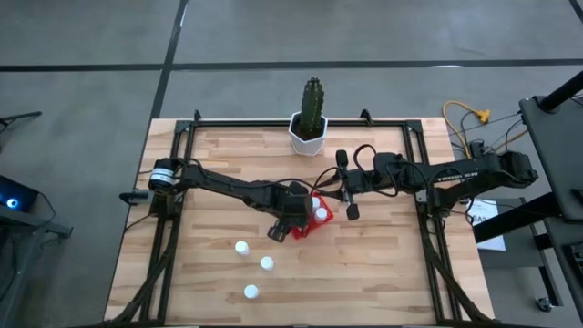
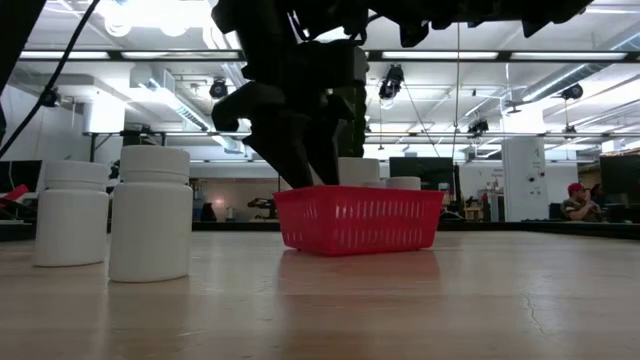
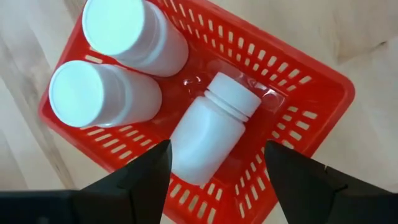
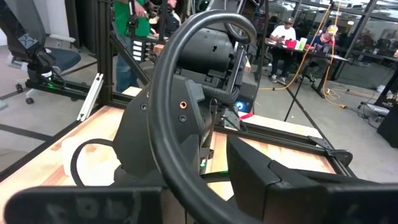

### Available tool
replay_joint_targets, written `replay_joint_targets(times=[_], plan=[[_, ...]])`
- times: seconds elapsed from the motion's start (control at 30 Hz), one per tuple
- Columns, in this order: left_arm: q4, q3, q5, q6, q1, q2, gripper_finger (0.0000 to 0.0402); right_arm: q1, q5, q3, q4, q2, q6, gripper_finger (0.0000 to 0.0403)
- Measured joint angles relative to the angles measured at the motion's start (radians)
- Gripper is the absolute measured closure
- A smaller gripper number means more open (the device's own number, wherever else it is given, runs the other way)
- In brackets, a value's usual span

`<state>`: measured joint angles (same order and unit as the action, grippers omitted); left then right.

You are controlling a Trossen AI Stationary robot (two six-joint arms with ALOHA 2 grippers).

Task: Pick and place pill bottles into a basket
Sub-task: Put the white pill bottle into the red bin

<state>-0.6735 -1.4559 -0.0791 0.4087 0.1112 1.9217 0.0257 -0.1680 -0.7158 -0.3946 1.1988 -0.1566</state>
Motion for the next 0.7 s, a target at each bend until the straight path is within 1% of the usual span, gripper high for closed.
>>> replay_joint_targets(times=[0.2, 0.4, 0.7], plan=[[0.000, 0.000, -0.006, 0.062, 0.000, 0.000, 0.0164, 0.000, 0.000, 0.000, 0.000, 0.000, 0.002, 0.0326], [0.000, -0.003, -0.005, 0.070, -0.001, 0.000, 0.0168, 0.000, 0.004, 0.000, -0.001, 0.000, 0.008, 0.0335], [0.001, -0.007, -0.006, 0.070, -0.012, 0.058, 0.0220, 0.000, 0.002, 0.002, 0.010, 0.000, 0.026, 0.0326]])
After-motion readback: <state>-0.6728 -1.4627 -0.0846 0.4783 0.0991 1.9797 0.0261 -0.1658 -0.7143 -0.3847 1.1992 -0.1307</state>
